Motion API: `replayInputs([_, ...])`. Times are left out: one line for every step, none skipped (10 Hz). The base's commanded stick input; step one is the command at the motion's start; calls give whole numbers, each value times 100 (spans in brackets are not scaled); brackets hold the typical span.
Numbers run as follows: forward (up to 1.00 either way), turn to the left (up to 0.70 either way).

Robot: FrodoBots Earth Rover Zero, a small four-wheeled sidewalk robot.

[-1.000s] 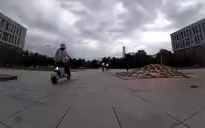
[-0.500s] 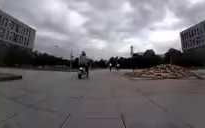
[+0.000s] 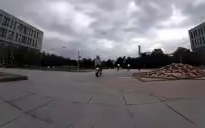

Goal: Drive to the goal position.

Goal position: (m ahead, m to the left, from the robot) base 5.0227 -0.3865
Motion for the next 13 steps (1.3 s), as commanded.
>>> replayInputs([70,0])
replayInputs([70,0])
replayInputs([70,0])
replayInputs([70,0])
replayInputs([70,0])
replayInputs([70,0])
replayInputs([70,-15])
replayInputs([70,-29])
replayInputs([70,-2])
replayInputs([70,0])
replayInputs([70,0])
replayInputs([70,0])
replayInputs([70,0])
